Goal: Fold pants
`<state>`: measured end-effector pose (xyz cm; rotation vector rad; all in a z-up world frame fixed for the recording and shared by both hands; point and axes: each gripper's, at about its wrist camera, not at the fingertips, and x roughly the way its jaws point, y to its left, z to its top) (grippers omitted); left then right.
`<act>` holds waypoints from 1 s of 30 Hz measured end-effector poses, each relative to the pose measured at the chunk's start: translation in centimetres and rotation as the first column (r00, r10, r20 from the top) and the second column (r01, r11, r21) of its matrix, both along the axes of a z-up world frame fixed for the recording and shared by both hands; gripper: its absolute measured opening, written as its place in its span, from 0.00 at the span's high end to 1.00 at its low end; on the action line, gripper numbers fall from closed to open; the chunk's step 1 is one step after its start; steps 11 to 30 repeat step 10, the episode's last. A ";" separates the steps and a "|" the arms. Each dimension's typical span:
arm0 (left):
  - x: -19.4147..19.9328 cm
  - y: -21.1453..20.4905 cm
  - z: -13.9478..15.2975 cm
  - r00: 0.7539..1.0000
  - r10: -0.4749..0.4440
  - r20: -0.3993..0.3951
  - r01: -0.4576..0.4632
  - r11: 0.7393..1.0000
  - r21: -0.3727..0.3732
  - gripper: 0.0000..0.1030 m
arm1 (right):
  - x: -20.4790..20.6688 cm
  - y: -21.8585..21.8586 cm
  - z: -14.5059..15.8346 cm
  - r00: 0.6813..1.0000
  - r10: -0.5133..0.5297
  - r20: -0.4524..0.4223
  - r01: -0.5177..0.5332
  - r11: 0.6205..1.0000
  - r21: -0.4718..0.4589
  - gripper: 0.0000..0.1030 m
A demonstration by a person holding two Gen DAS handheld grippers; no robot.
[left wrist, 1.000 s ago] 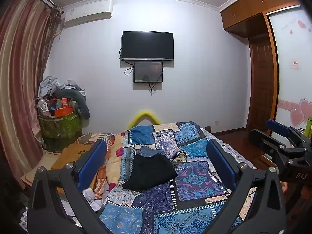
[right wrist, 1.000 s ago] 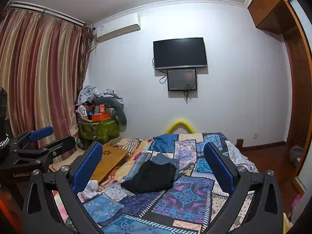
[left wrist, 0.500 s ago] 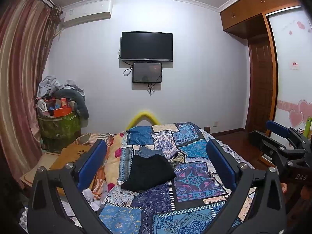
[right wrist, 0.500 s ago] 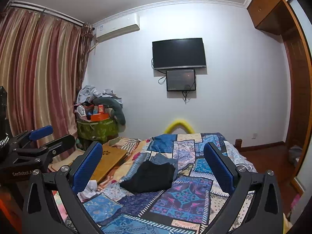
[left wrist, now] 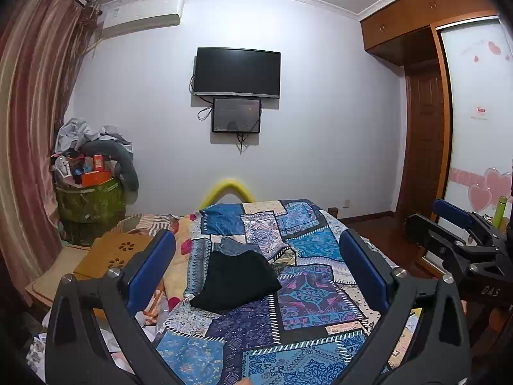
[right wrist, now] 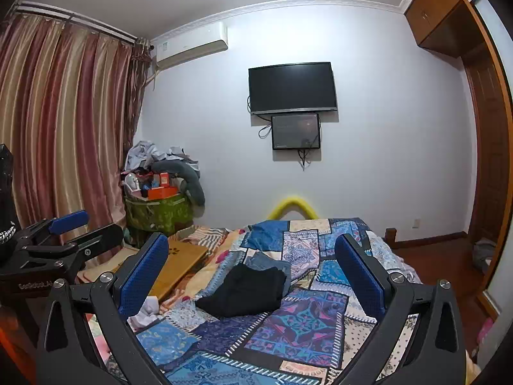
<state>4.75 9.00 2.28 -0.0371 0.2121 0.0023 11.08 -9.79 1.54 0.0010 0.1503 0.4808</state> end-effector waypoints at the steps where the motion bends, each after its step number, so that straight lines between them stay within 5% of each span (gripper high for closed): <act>1: 0.0 -0.1 0.0 1.000 0.001 0.000 -0.001 1.000 0.002 0.00 | 0.0 0.0 0.0 1.000 -0.001 0.000 0.001 1.000 0.001 0.00; 30: 0.2 0.1 -0.3 1.000 -0.004 -0.008 0.004 1.000 -0.005 0.00 | 0.0 0.0 -0.1 1.000 -0.002 -0.007 0.002 1.000 0.000 0.00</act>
